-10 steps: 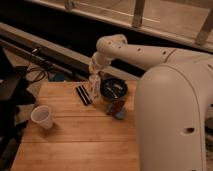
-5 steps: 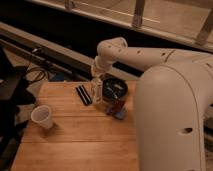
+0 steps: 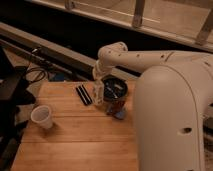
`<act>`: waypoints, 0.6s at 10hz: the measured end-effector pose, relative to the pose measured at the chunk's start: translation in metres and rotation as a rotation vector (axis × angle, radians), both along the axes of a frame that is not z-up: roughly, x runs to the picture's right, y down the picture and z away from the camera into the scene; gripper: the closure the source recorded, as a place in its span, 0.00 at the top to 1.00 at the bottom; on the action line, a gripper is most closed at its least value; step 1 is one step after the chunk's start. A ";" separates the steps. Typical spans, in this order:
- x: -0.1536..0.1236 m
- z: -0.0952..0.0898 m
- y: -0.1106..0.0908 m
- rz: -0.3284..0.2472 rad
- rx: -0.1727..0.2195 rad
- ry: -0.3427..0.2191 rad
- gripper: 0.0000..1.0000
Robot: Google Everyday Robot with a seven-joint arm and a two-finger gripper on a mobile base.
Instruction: Stand the bottle upright
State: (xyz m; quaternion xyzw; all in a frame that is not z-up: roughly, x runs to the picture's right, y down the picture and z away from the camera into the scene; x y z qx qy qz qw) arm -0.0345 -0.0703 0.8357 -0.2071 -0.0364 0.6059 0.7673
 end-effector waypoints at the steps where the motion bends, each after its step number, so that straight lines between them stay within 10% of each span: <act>1: 0.001 0.004 0.002 0.002 0.000 0.004 0.65; 6: -0.003 0.008 0.002 -0.001 0.006 0.000 0.69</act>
